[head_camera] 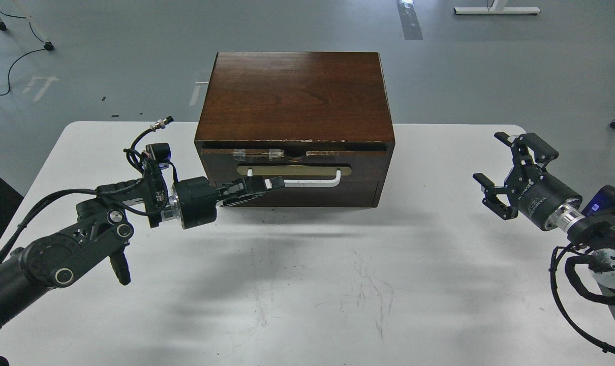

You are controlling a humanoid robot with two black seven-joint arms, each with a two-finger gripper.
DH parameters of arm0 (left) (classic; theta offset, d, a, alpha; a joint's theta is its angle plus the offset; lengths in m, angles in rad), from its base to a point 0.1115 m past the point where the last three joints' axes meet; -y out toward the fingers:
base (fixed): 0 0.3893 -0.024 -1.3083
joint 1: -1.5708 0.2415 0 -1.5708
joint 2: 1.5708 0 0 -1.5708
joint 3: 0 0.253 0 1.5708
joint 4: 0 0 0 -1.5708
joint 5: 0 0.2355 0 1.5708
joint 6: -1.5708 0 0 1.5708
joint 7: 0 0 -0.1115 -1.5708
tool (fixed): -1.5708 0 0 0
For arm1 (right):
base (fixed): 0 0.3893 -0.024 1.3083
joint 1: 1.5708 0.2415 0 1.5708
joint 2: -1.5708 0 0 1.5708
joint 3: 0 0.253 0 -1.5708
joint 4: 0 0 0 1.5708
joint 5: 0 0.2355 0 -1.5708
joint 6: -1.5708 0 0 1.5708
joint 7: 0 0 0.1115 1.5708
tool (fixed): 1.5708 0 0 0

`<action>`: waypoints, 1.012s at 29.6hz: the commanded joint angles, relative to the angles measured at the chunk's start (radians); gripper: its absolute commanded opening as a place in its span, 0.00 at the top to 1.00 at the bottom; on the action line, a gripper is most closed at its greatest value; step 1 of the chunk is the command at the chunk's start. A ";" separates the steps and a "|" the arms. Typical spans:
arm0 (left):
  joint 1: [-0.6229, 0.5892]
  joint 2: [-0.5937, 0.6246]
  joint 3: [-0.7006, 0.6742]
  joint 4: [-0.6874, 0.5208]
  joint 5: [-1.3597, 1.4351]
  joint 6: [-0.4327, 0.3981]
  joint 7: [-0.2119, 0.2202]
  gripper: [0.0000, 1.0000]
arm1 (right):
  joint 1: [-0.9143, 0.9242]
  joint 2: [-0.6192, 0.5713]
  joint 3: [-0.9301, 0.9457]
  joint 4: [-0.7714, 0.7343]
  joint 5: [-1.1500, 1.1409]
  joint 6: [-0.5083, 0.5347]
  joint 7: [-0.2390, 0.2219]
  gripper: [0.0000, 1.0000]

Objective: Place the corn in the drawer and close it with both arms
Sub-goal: 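Hold the left gripper at the closed drawer front, then pull back slightly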

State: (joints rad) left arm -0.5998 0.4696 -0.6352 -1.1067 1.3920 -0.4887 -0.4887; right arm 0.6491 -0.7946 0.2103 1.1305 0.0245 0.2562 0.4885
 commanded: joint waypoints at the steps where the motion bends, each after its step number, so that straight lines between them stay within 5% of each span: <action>1: -0.002 0.000 0.002 0.002 -0.002 0.000 0.000 1.00 | -0.005 0.000 0.000 0.002 0.000 0.000 0.000 0.03; 18: -0.002 0.000 0.017 -0.004 -0.034 0.000 0.000 1.00 | -0.006 0.000 0.000 0.000 0.000 0.000 0.000 0.03; 30: 0.025 0.118 0.019 -0.233 -0.107 0.000 0.000 1.00 | -0.006 0.000 0.001 -0.001 0.000 0.000 0.000 0.03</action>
State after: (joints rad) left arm -0.5846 0.5545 -0.6152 -1.2843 1.3155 -0.4888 -0.4883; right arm 0.6427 -0.7946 0.2103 1.1285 0.0246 0.2562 0.4889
